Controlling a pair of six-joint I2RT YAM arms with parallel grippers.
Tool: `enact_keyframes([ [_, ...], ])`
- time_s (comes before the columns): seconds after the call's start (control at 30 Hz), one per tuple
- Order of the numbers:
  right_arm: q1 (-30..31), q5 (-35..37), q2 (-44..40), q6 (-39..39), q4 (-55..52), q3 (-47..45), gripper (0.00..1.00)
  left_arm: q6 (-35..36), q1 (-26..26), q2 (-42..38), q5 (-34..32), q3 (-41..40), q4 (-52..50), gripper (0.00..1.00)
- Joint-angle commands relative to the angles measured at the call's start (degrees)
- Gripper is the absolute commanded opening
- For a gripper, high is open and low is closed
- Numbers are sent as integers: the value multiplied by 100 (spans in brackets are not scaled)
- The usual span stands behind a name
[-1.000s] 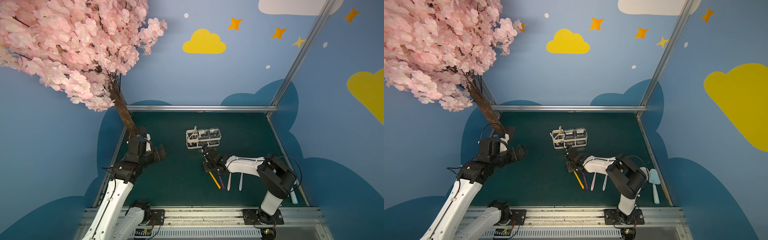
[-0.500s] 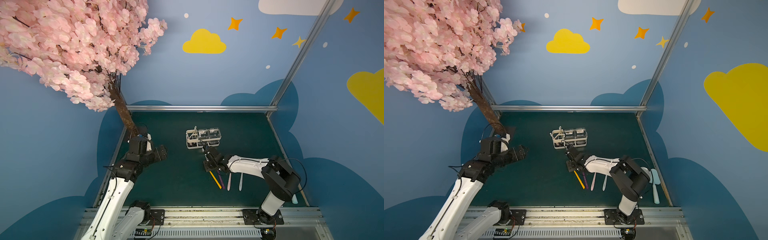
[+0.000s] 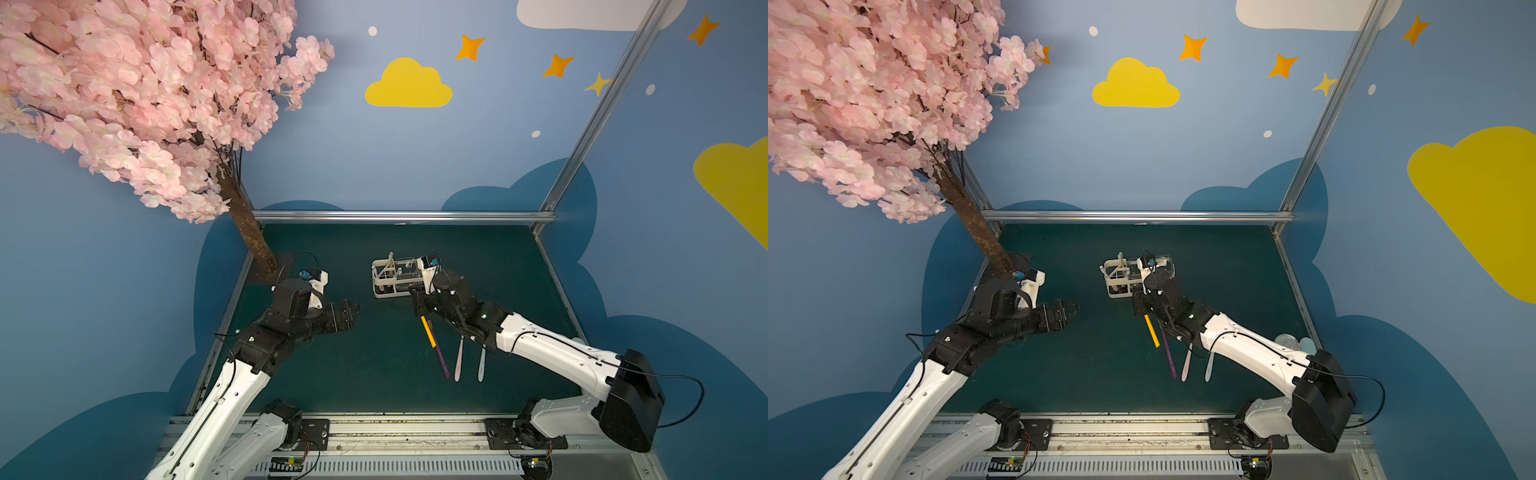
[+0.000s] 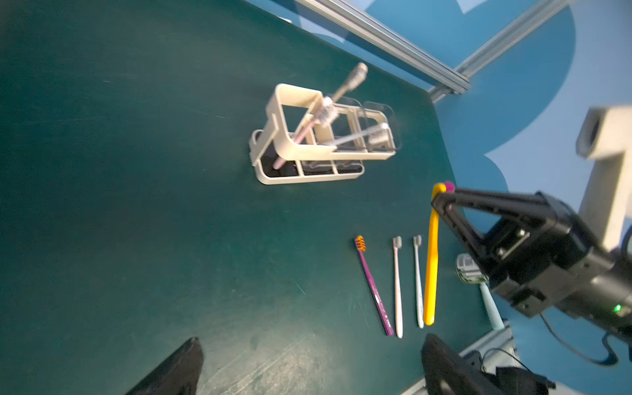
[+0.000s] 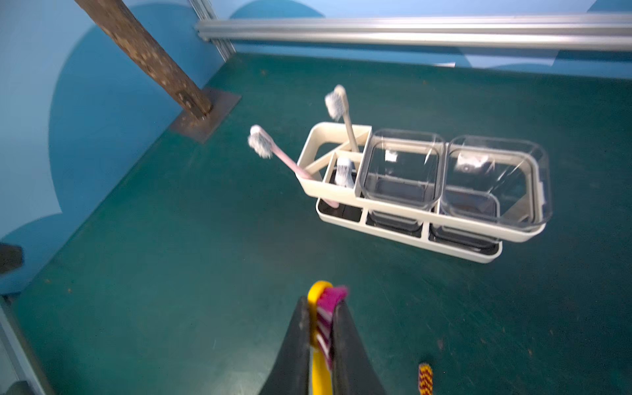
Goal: Place the toothbrush into the toothbrush holder
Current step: Pick up the toothbrush from the center of the board.
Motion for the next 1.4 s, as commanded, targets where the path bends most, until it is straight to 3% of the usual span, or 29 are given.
enact_keyframes([
  [0.0,30,85,-307,-288,581,173,0,-603,-579,-119,164,-428,683,98],
  [0.27,39,-37,-387,53,357,670,0,-1287,-2245,115,-384,-1136,2629,96],
  [0.47,96,-147,-564,393,396,621,0,-1325,-2873,701,-588,-1210,3770,92],
  [0.83,136,-521,-761,792,492,477,0,-1437,-3011,1507,-387,-1132,4821,84],
  [1.07,136,-754,-718,941,666,393,0,-1586,-3013,1458,-369,-1297,5175,63],
  [1.17,127,-754,-696,1059,935,251,0,-1682,-3013,1404,-353,-1376,5330,50],
  [1.37,92,-877,-647,1246,1151,220,0,-1852,-3009,1461,-152,-1460,5515,45],
])
